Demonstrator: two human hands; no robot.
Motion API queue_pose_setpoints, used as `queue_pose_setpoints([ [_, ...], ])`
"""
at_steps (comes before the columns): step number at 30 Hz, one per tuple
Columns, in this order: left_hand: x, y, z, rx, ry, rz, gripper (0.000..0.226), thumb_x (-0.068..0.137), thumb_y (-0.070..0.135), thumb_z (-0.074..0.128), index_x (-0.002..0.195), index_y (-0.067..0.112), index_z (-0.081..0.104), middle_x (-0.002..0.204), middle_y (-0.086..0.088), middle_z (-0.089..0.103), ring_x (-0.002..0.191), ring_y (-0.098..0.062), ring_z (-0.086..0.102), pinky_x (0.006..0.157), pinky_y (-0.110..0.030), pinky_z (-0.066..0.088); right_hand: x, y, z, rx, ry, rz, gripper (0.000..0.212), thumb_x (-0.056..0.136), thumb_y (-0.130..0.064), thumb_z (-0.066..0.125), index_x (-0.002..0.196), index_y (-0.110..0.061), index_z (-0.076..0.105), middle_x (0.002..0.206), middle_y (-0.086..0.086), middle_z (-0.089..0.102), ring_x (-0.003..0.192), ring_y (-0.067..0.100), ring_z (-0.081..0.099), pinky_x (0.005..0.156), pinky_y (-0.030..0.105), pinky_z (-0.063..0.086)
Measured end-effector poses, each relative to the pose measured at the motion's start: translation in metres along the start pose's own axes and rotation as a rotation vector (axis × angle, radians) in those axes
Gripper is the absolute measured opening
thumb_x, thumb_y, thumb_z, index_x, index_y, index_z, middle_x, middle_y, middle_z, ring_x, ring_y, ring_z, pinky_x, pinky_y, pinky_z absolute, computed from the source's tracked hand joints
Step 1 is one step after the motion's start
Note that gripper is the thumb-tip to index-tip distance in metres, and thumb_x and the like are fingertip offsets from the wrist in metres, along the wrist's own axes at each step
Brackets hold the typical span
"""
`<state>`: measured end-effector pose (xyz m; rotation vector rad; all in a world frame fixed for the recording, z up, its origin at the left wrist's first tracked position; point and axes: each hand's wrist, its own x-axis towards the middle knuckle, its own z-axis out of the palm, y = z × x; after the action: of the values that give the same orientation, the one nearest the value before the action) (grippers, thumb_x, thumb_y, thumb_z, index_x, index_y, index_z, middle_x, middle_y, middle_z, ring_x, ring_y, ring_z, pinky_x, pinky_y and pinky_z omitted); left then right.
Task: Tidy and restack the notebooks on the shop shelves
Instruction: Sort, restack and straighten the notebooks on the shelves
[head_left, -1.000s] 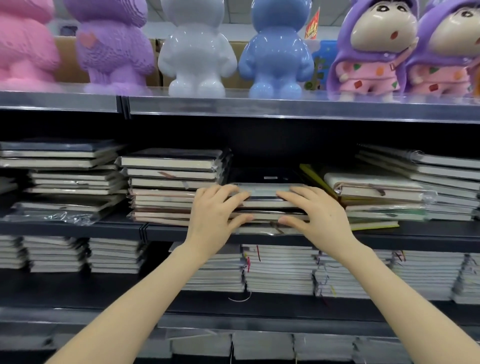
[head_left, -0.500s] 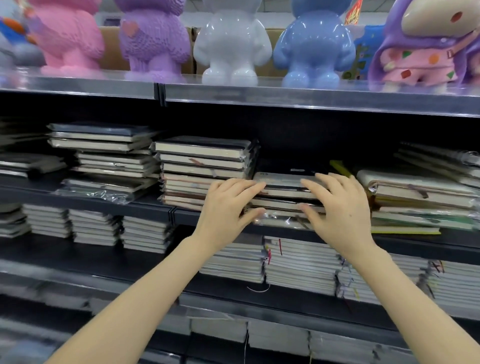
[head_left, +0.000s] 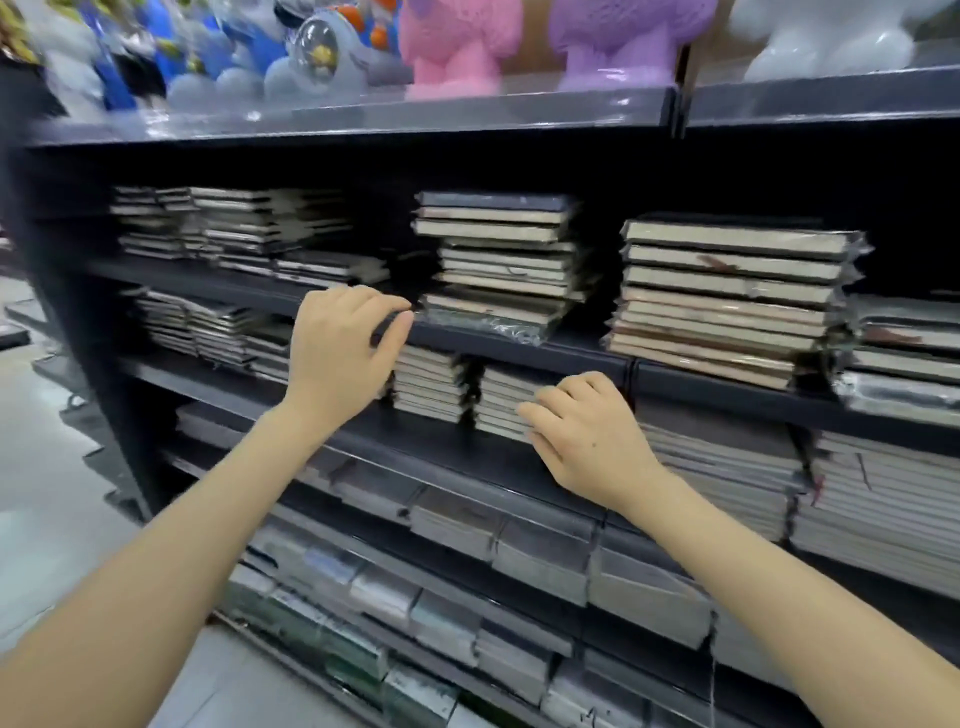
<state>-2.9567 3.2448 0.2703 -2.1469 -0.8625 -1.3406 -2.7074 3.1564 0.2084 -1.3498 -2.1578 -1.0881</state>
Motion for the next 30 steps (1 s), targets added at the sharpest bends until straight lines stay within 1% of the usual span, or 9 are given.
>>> queue_pose_setpoints([
  [3, -0.01, -0.075, -0.023, 0.031, -0.011, -0.012, 0.028, 0.095, 0.027, 0.05, 0.095, 0.009, 0.071, 0.084, -0.005, 0.071, 0.08, -0.027, 0.064, 0.074, -0.036, 0.04, 0.057, -0.051, 0.039, 0.028, -0.065, -0.029, 0.014, 0.083, -0.027, 0.067, 0.086, -0.014, 0.067, 0.074, 0.001, 0.063, 0.067, 0.026, 0.055, 0.067, 0.035, 0.044],
  [8, -0.012, -0.188, -0.052, 0.092, 0.027, -0.011, 0.027, 0.095, 0.026, 0.05, 0.096, 0.009, 0.07, 0.08, -0.006, 0.069, 0.076, -0.029, 0.062, 0.073, -0.036, 0.04, 0.146, -0.112, 0.089, 0.059, -0.13, 0.008, 0.015, 0.082, -0.029, 0.068, 0.088, -0.015, 0.068, 0.073, 0.001, 0.065, 0.066, 0.026, 0.057, 0.063, 0.034, 0.043],
  [13, -0.004, -0.266, -0.048, 0.086, 0.049, -0.001, 0.024, 0.095, 0.024, 0.051, 0.095, 0.009, 0.071, 0.081, -0.006, 0.07, 0.077, -0.029, 0.062, 0.072, -0.036, 0.041, 0.224, -0.126, 0.123, 0.059, -0.084, 0.079, 0.02, 0.083, -0.029, 0.067, 0.097, -0.015, 0.07, 0.08, 0.0, 0.067, 0.071, 0.026, 0.059, 0.063, 0.034, 0.042],
  [18, 0.006, -0.336, -0.008, 0.047, 0.035, -0.001, 0.028, 0.095, 0.027, 0.05, 0.097, 0.009, 0.071, 0.084, -0.006, 0.07, 0.08, -0.029, 0.063, 0.073, -0.037, 0.043, 0.3, -0.115, 0.171, 0.076, -0.016, 0.208, 0.029, 0.085, -0.029, 0.068, 0.108, -0.011, 0.068, 0.095, 0.006, 0.069, 0.08, 0.029, 0.061, 0.067, 0.036, 0.044],
  [20, 0.01, -0.36, 0.015, 0.037, 0.012, 0.021, 0.029, 0.095, 0.028, 0.048, 0.096, 0.009, 0.071, 0.084, -0.005, 0.07, 0.08, -0.028, 0.063, 0.073, -0.036, 0.043, 0.324, -0.105, 0.195, 0.051, -0.094, 0.271, 0.037, 0.089, -0.034, 0.063, 0.119, -0.012, 0.063, 0.109, 0.009, 0.066, 0.094, 0.032, 0.059, 0.074, 0.039, 0.044],
  [23, 0.018, -0.395, 0.051, 0.036, -0.036, 0.047, 0.031, 0.095, 0.03, 0.047, 0.096, 0.01, 0.071, 0.084, -0.004, 0.071, 0.079, -0.027, 0.064, 0.072, -0.035, 0.042, 0.358, -0.093, 0.227, 0.054, -0.243, 0.405, 0.052, 0.094, -0.048, 0.05, 0.137, -0.019, 0.047, 0.134, 0.009, 0.052, 0.118, 0.033, 0.048, 0.09, 0.042, 0.041],
  [27, 0.028, -0.442, 0.095, 0.021, -0.097, 0.06, 0.031, 0.094, 0.031, 0.048, 0.096, 0.01, 0.071, 0.083, -0.004, 0.071, 0.077, -0.027, 0.064, 0.069, -0.036, 0.045, 0.408, -0.076, 0.254, 0.114, -0.452, 0.444, 0.073, 0.084, -0.065, 0.052, 0.147, -0.034, 0.03, 0.157, 0.007, 0.022, 0.142, 0.034, 0.019, 0.113, 0.048, 0.024],
  [28, 0.03, -0.451, 0.105, 0.009, -0.109, 0.058, 0.031, 0.094, 0.032, 0.048, 0.096, 0.01, 0.071, 0.082, -0.003, 0.071, 0.077, -0.027, 0.063, 0.068, -0.036, 0.045, 0.417, -0.072, 0.259, 0.15, -0.513, 0.468, 0.076, 0.082, -0.067, 0.053, 0.147, -0.038, 0.027, 0.159, 0.006, 0.016, 0.144, 0.033, 0.013, 0.115, 0.049, 0.022],
  [30, 0.034, -0.47, 0.123, -0.02, -0.124, 0.057, 0.031, 0.094, 0.031, 0.048, 0.096, 0.011, 0.071, 0.082, -0.003, 0.07, 0.077, -0.026, 0.063, 0.068, -0.037, 0.045, 0.431, -0.064, 0.271, 0.214, -0.631, 0.538, 0.08, 0.079, -0.071, 0.052, 0.148, -0.043, 0.021, 0.16, 0.002, 0.011, 0.146, 0.031, 0.009, 0.113, 0.047, 0.025],
])
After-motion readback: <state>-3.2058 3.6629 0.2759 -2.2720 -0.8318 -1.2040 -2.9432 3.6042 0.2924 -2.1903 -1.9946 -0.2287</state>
